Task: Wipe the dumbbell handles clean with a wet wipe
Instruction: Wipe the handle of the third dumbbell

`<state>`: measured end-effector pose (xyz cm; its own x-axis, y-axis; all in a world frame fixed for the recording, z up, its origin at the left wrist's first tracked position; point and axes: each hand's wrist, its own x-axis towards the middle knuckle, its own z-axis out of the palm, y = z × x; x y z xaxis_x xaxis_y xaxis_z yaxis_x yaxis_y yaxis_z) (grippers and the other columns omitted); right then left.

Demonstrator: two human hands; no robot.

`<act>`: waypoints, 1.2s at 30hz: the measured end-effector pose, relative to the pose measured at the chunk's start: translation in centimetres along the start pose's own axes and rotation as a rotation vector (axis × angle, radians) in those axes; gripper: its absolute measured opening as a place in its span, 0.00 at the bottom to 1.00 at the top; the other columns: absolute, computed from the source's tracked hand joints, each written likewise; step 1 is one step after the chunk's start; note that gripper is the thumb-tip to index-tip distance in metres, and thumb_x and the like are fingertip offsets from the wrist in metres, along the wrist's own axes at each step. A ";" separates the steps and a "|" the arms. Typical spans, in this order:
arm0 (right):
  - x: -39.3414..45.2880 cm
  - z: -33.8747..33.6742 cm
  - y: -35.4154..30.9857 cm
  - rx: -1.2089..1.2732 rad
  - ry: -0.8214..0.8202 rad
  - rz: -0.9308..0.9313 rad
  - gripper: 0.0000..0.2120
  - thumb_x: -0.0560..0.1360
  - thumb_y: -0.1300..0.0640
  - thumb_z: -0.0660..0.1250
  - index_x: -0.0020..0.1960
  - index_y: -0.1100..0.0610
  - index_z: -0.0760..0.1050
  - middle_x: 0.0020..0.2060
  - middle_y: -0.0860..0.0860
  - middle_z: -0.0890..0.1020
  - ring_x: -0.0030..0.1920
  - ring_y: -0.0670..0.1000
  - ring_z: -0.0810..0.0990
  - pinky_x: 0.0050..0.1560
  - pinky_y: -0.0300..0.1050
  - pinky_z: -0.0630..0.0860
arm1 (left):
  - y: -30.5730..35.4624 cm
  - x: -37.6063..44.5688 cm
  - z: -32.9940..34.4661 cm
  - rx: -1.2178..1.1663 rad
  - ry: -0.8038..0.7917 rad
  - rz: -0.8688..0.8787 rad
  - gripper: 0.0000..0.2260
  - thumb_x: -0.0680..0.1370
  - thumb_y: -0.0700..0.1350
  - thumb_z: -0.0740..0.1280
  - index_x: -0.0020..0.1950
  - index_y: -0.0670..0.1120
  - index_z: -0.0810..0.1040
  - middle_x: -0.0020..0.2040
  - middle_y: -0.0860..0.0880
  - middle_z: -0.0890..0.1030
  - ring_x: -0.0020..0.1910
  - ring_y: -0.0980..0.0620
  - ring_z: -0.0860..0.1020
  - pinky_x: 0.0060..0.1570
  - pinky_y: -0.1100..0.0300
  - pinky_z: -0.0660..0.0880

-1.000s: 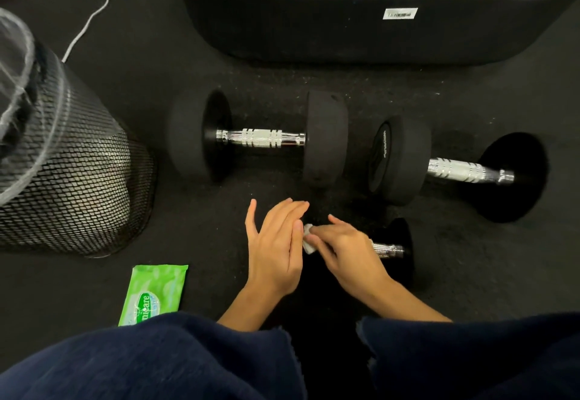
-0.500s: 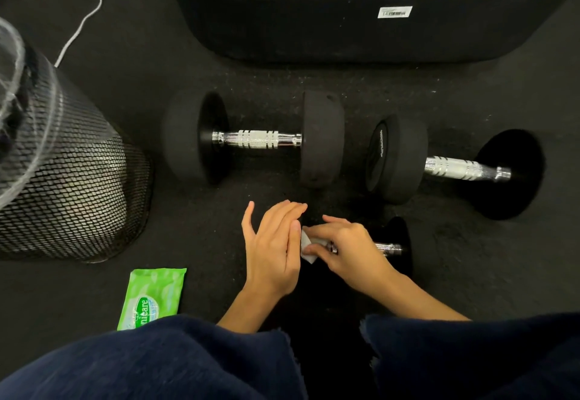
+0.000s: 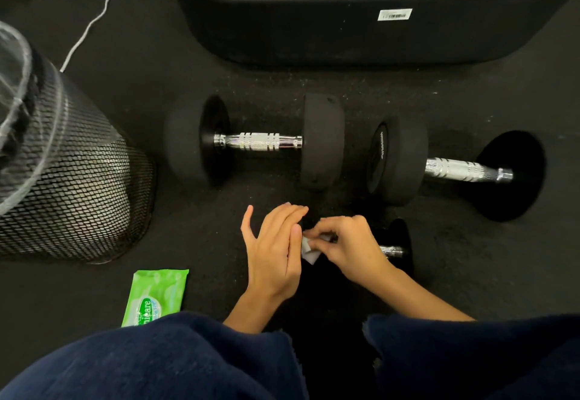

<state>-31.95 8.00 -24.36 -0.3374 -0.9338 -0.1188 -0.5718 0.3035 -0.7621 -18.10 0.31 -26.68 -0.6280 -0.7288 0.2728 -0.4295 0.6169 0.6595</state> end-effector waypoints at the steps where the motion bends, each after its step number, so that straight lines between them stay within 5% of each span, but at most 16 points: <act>1: 0.3 -0.2 0.0 0.015 -0.023 0.033 0.08 0.73 0.58 0.72 0.52 0.54 0.84 0.46 0.46 0.86 0.50 0.43 0.82 0.58 0.43 0.77 | 0.0 0.0 0.0 0.001 -0.003 0.001 0.18 0.83 0.46 0.53 0.63 0.47 0.80 0.63 0.55 0.80 0.67 0.59 0.74 0.74 0.37 0.52; 6: 0.6 0.1 -0.3 -0.093 -0.030 0.087 0.07 0.77 0.54 0.68 0.50 0.53 0.83 0.43 0.48 0.86 0.46 0.47 0.83 0.52 0.46 0.79 | 0.0 0.2 -0.2 0.003 -0.019 -0.007 0.18 0.83 0.47 0.53 0.63 0.48 0.80 0.63 0.55 0.81 0.67 0.59 0.73 0.74 0.38 0.51; 16: -3.5 2.5 2.8 -0.274 0.266 -0.451 0.12 0.75 0.60 0.68 0.57 0.59 0.82 0.59 0.52 0.82 0.64 0.47 0.77 0.72 0.52 0.66 | 0.2 0.8 -0.4 -0.001 -0.049 -0.039 0.18 0.83 0.47 0.52 0.63 0.50 0.80 0.62 0.56 0.81 0.67 0.61 0.73 0.75 0.41 0.48; 23: -0.6 1.4 -0.2 -0.106 0.151 -0.023 0.08 0.74 0.62 0.69 0.50 0.56 0.84 0.40 0.49 0.87 0.45 0.46 0.84 0.72 0.31 0.55 | 0.4 0.1 0.0 0.006 -0.003 -0.021 0.19 0.83 0.47 0.52 0.63 0.48 0.80 0.62 0.54 0.81 0.66 0.59 0.74 0.75 0.39 0.51; 26: 1.3 0.4 -0.9 -0.131 0.002 0.127 0.08 0.74 0.59 0.66 0.46 0.56 0.84 0.37 0.52 0.85 0.42 0.52 0.83 0.60 0.43 0.74 | 0.3 0.0 0.0 0.005 0.010 -0.009 0.18 0.83 0.47 0.52 0.63 0.48 0.80 0.62 0.54 0.81 0.66 0.59 0.74 0.75 0.38 0.51; 30: 2.4 0.4 -1.6 -0.177 -0.092 0.195 0.06 0.72 0.59 0.65 0.41 0.56 0.81 0.37 0.53 0.84 0.40 0.54 0.82 0.44 0.50 0.79 | 0.4 0.2 -0.1 0.011 0.006 -0.015 0.18 0.83 0.47 0.52 0.63 0.48 0.80 0.62 0.55 0.81 0.66 0.60 0.74 0.74 0.38 0.51; 32: 1.1 1.1 -1.2 -0.174 0.019 0.159 0.06 0.74 0.59 0.64 0.40 0.55 0.79 0.36 0.53 0.83 0.40 0.55 0.82 0.46 0.49 0.78 | 0.4 0.3 0.0 0.010 0.000 -0.018 0.18 0.83 0.47 0.52 0.63 0.49 0.80 0.62 0.55 0.81 0.66 0.60 0.74 0.74 0.38 0.50; 36: -2.2 2.4 -0.4 -0.196 0.161 -0.123 0.07 0.75 0.61 0.66 0.51 0.57 0.81 0.47 0.50 0.85 0.50 0.48 0.82 0.66 0.32 0.64 | 0.3 0.4 -0.1 0.017 -0.002 -0.017 0.18 0.83 0.46 0.52 0.62 0.48 0.80 0.61 0.55 0.81 0.65 0.59 0.75 0.74 0.38 0.51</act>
<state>-29.18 9.47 -25.36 -0.3616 -0.9287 0.0818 -0.7444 0.2348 -0.6250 -18.43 0.21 -26.34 -0.6215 -0.7390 0.2601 -0.4510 0.6089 0.6525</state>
